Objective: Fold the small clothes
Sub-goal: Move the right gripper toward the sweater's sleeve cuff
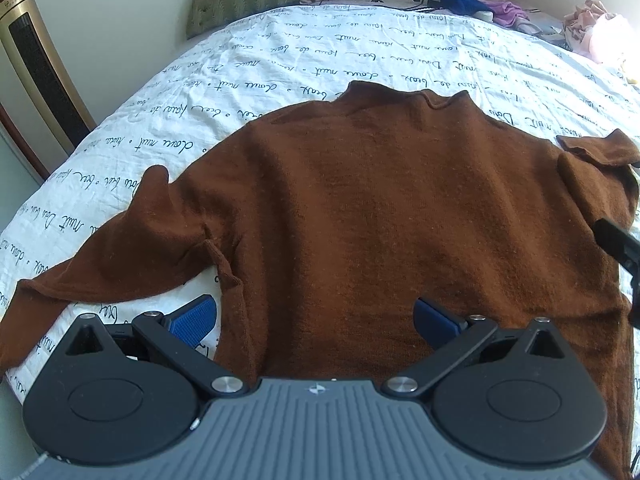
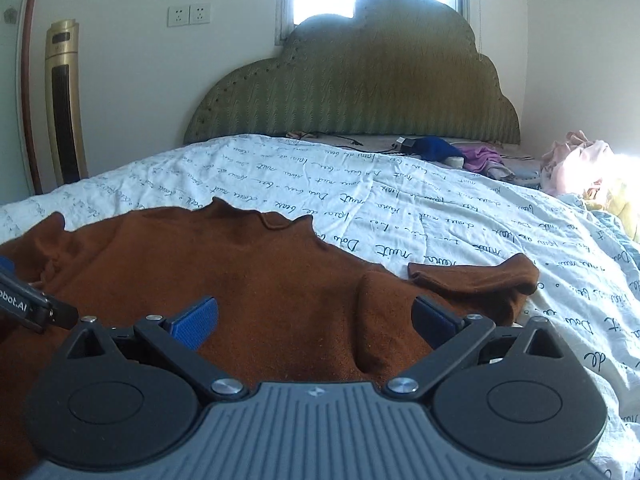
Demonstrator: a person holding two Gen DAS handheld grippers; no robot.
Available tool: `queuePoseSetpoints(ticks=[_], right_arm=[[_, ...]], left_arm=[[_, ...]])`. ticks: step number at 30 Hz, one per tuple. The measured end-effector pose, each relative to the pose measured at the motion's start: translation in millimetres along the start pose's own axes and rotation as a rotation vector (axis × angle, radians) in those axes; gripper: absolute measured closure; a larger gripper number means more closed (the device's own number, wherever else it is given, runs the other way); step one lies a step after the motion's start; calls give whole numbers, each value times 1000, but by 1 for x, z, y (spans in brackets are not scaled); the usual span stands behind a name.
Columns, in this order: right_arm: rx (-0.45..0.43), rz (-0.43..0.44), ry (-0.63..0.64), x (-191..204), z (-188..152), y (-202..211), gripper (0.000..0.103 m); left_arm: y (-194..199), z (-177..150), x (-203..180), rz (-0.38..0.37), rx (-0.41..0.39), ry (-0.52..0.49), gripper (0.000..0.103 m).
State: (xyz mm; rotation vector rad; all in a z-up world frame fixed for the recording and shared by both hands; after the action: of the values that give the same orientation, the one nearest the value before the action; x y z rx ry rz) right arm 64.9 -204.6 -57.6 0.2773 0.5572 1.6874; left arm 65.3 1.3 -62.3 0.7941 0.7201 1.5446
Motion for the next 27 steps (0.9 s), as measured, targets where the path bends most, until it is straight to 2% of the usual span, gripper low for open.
queuePoseSetpoints(ticks=[2, 4, 7, 10, 13, 15, 18, 20, 22, 24, 27], right_arm=[[-4, 7, -29, -7, -1, -2, 0], [72, 19, -55, -13, -6, -13, 0], [150, 114, -144, -21, -15, -27, 0], [151, 133, -202, -30, -15, -28, 0], [123, 115, -121, -30, -9, -26, 0], [110, 145, -81, -27, -7, -25, 0], [150, 218, -158, -26, -8, -26, 0], [190, 183, -139, -19, -10, -28, 0], [203, 160, -106, -12, -10, -30, 0], [202, 96, -49, -5, -7, -30, 0], [246, -11, 35, 5, 3, -31, 0]], left_arm=[[-3, 0, 1, -10, 21, 16, 0], [-4, 1, -1, -22, 34, 28, 0], [-2, 2, -3, -32, 40, 42, 0], [-1, 4, -4, -33, 28, 64, 0], [-3, 6, -8, -60, 35, 89, 0], [-5, 5, -11, -81, 57, 104, 0], [-6, 4, -18, -95, 64, 82, 0], [-8, 3, -25, -93, 82, 32, 0], [-6, 3, -30, -77, 59, 3, 0], [-5, 4, -33, -60, 52, -14, 0], [-5, 4, -33, -88, 61, 1, 0]])
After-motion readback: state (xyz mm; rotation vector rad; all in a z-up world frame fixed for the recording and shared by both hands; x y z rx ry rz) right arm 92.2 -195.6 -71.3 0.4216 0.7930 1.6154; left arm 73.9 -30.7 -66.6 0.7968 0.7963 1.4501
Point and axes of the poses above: each gripper's, at about its wrist camera, not at the fingertips, and y roughly against the way its jaws point, x to its left, z to its top, the point moved 6 cm from there along -y, roughly the way its jaws point, and after that the axes turned 6 degrees about y, right-handed, at the moved point
